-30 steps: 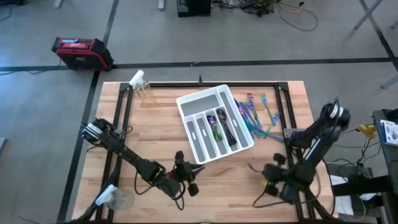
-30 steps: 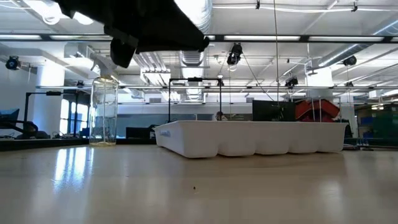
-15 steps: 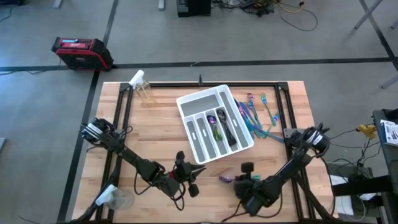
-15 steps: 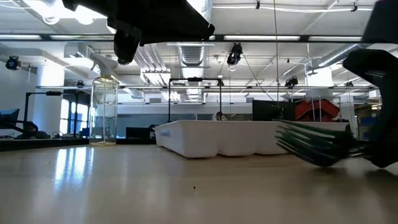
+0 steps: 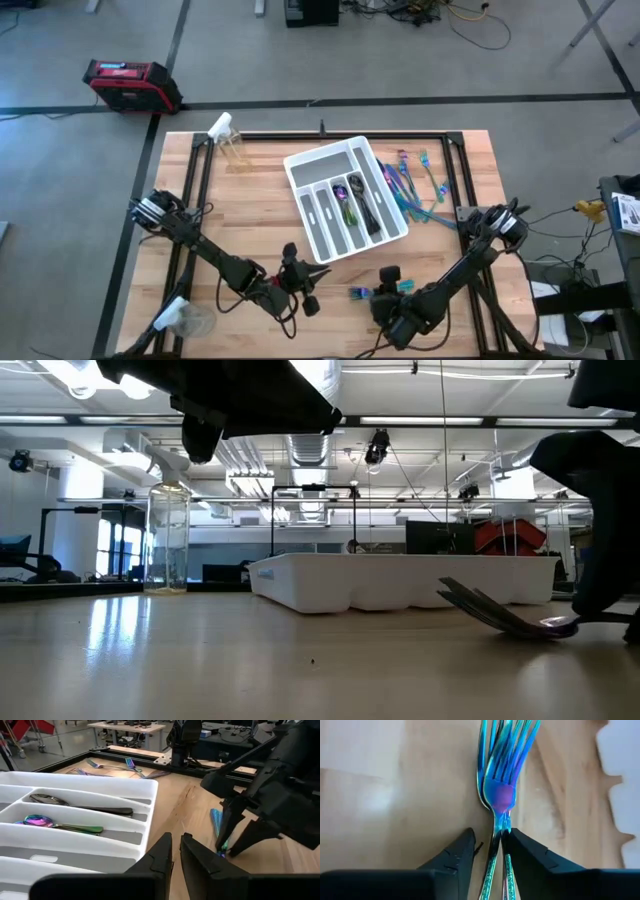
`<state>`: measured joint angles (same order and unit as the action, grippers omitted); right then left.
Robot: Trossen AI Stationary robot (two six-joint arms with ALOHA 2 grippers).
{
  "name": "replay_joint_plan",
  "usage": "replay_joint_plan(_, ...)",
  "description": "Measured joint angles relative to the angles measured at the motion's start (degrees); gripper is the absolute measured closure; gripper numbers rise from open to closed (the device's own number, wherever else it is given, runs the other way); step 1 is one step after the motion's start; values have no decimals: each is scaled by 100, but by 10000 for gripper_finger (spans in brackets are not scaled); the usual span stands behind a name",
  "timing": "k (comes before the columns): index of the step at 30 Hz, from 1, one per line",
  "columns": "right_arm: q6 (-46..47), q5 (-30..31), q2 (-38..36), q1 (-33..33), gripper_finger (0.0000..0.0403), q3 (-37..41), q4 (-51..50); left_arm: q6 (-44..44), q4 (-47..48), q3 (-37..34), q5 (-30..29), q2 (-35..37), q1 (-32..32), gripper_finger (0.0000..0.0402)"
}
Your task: Sort silverware
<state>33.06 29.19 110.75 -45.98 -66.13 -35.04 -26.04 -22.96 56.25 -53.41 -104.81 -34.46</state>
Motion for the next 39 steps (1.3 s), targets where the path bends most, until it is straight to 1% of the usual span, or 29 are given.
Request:
replay_joint_plan(4,-9,-144,-23,-15,292,0,21,-4,6,0,2,0,0,377)
replay_joint_plan(11,-20,-360,-171,-150,322,0,4,-11,4,0,4,0,0,377)
replay_joint_plan(18,47,-327,-464,-471,349,19,-52,-35,9,0,9,0,0,377)
replay_joint_plan(22,239,-706,-467,-578,352,140,-38,-42,11,-2,46,0,-2,377)
replay_joint_plan(25,358,-696,-467,-598,346,306,-21,-42,11,-2,46,0,-2,377)
replay_joint_plan(29,381,-622,-478,-572,326,486,210,-42,15,-2,46,0,-2,377)
replay_joint_plan(36,159,-684,-651,-562,288,433,293,-58,46,-2,46,0,-2,377)
replay_joint_plan(39,79,-439,-709,-556,277,437,313,-59,53,-2,46,0,-2,377)
